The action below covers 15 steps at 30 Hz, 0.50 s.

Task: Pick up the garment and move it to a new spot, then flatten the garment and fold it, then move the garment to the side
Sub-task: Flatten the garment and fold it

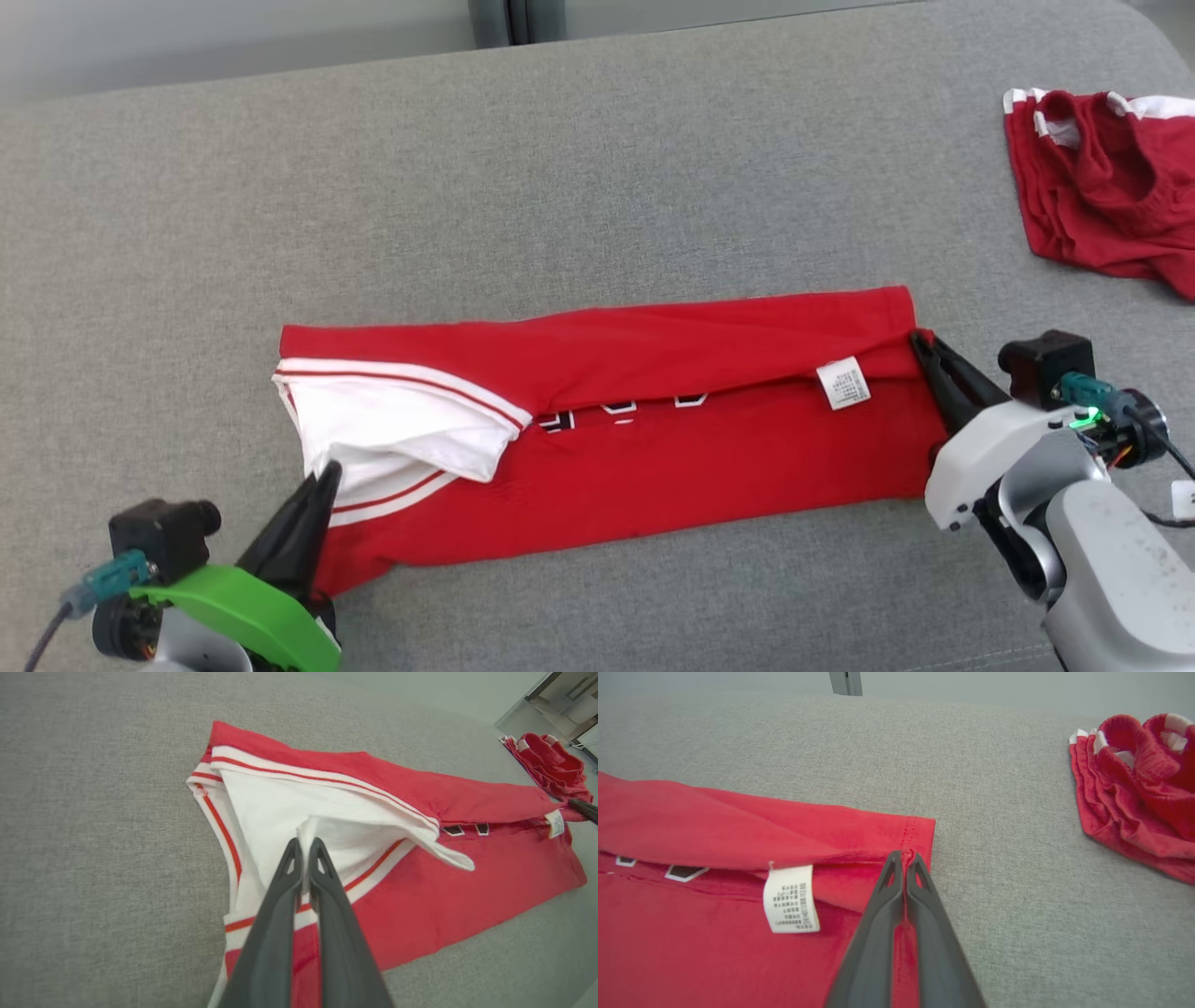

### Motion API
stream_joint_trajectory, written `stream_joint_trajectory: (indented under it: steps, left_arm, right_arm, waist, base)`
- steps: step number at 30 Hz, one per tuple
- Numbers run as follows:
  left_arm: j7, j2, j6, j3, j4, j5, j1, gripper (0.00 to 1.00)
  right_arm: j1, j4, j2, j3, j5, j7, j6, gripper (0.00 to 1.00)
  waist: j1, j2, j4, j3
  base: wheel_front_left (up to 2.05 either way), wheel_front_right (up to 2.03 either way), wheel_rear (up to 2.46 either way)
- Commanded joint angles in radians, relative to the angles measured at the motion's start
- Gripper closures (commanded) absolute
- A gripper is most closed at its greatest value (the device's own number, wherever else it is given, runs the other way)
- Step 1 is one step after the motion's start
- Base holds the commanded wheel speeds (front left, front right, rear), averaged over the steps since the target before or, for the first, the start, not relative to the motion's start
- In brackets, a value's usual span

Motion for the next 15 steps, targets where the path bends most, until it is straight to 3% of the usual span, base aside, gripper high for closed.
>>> stream_joint_trajectory:
  steps: [1,2,3,4,5,15]
  left_arm:
    - [-0.012,-0.009,0.003,0.000,0.016,-0.008,0.021,1.00]
    - [-0.020,-0.015,0.006,-0.001,0.025,-0.008,0.028,1.00]
    - [-0.025,-0.020,0.007,-0.001,0.029,-0.010,0.032,0.89]
    - [-0.034,-0.027,0.008,0.000,0.036,-0.013,0.041,0.59]
    - [-0.046,-0.031,0.016,0.002,0.043,-0.009,0.048,0.00]
    - [-0.129,-0.092,0.078,0.059,0.041,0.070,0.102,0.00]
  right_arm:
    - [0.023,0.005,0.011,-0.019,-0.014,-0.013,-0.001,0.00]
    - [0.035,0.007,0.021,-0.032,-0.020,-0.019,-0.001,0.00]
    - [0.041,0.009,0.026,-0.040,-0.023,-0.023,-0.001,0.00]
    - [0.052,0.009,0.036,-0.056,-0.027,-0.030,-0.001,0.00]
    - [0.063,0.008,0.044,-0.071,-0.031,-0.037,-0.001,0.00]
    - [0.160,-0.061,0.125,-0.253,-0.072,-0.073,-0.001,0.00]
  waist:
    - [0.0000,0.0000,-0.005,-0.014]
    - [0.0000,0.0000,-0.005,-0.019]
    - [0.0000,0.0000,-0.005,-0.023]
    - [0.0000,0.0000,-0.004,-0.028]
    - [0.0000,0.0000,-0.003,-0.034]
    - [0.0000,0.0000,0.020,-0.086]
  base:
    - [0.00,0.00,0.00]
    - [0.00,0.00,0.00]
    - [0.00,0.00,0.00]
    - [0.00,0.00,0.00]
    - [0.00,0.00,0.00]
    - [0.00,0.00,0.00]
